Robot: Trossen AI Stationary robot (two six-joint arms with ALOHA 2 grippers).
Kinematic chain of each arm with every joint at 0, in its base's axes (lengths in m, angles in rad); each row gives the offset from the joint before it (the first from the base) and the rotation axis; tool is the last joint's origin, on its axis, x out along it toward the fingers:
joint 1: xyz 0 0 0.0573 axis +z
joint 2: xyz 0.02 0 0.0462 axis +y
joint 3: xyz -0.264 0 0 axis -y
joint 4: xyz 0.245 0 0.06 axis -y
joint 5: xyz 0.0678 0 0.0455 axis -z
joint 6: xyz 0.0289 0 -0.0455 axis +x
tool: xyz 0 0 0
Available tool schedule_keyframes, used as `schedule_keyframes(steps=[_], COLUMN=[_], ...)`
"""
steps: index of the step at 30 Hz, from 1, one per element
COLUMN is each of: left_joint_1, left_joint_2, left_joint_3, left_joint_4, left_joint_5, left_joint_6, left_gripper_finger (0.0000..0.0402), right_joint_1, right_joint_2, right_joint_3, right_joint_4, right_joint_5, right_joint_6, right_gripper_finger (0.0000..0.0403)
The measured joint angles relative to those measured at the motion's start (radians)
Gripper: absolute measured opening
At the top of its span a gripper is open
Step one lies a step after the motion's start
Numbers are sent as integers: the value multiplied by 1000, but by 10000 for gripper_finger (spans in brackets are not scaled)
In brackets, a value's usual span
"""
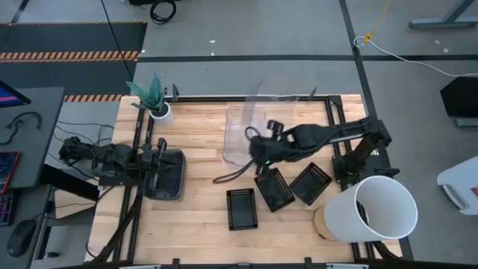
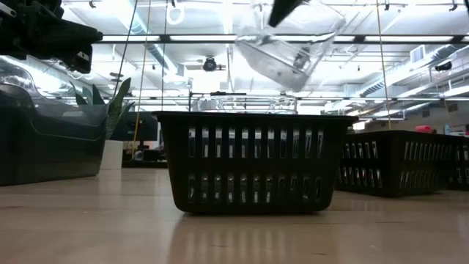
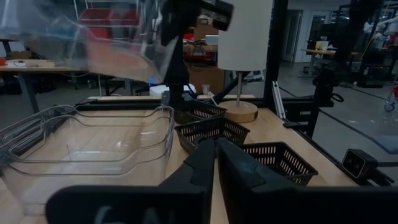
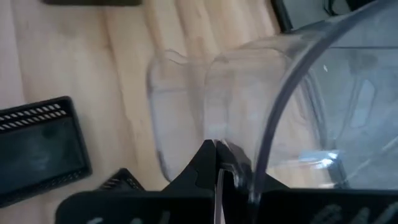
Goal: Stack baskets by color
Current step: Stack the right transparent bin on the left stacked transparent bins
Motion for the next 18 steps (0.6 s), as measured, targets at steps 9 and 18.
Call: schedule_keyframes(steps=[9,18], left_joint_1=[0,0], left_joint_2=[0,0], left_joint_3=[0,0], left_joint_4=[0,0], left_joint_5=[0,0], left_joint_6=[0,0], left_gripper_finger=[29,29], right_joint_1=[23,-26], right_joint_2=[220,328], right_joint_3=[218,247], right_joint_4=[-38,-65], right_joint_5=[-41,-89], right_joint_6=[-68,-90], right_gripper_finger=[4,4])
